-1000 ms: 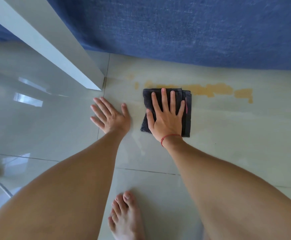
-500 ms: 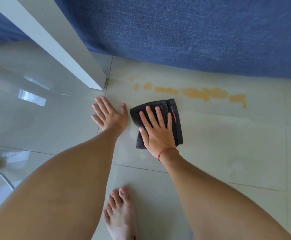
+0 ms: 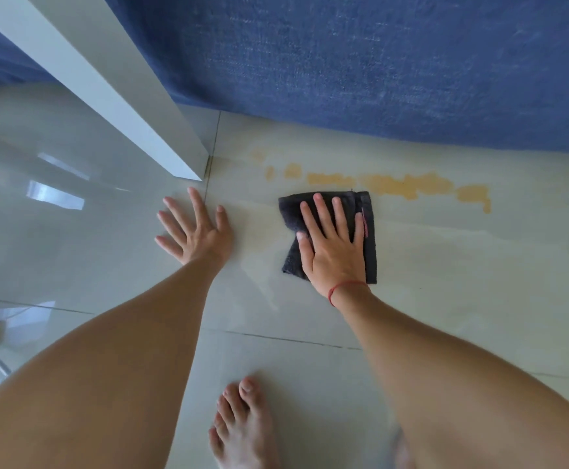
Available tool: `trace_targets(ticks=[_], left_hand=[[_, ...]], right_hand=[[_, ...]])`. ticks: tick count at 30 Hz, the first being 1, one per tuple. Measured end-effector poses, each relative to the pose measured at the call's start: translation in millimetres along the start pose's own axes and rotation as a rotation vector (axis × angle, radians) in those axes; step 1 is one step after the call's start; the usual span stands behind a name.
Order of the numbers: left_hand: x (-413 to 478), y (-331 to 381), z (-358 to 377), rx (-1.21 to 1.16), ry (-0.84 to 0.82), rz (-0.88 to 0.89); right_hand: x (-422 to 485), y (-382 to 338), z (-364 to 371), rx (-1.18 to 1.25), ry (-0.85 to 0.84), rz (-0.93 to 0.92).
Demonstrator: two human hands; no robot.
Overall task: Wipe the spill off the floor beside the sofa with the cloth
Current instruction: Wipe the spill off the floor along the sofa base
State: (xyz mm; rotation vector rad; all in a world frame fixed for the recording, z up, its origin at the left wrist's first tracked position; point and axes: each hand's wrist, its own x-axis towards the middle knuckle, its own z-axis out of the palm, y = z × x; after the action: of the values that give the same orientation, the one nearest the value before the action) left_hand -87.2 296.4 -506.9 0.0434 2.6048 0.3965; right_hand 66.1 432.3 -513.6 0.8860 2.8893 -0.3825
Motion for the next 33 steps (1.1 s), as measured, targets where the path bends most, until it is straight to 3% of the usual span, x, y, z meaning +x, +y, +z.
trace_targets(ticks=[4, 13, 17, 19, 23, 28, 30, 33], left_hand=[[5, -1, -5, -0.021, -0.064, -0.006], [5, -1, -12, -0.02, -0.131, -0.012], [2, -1, -15, -0.031, -0.135, -0.006], [2, 0, -16, -0.047, -0.134, -0.006], [2, 2, -17, -0.051, -0.116, -0.013], [5, 1, -12, -0.037, -0.102, -0.018], [6, -1, -10, -0.035, -0.097, -0.016], [5, 0, -8, -0.041, -0.093, -0.016]], right_hand=[[31, -23, 3, 0.021, 0.027, 0.084], [53, -60, 5, -0.017, -0.021, -0.193], [13, -21, 0, -0.076, -0.099, -0.449], [9, 6, -7, -0.091, -0.111, -0.486], [32, 20, -19, -0.085, -0.096, -0.337], [75, -33, -7, -0.008, -0.032, 0.006], [85, -54, -3, 0.0, -0.024, 0.032], [84, -71, -1, 0.01, -0.033, -0.096]])
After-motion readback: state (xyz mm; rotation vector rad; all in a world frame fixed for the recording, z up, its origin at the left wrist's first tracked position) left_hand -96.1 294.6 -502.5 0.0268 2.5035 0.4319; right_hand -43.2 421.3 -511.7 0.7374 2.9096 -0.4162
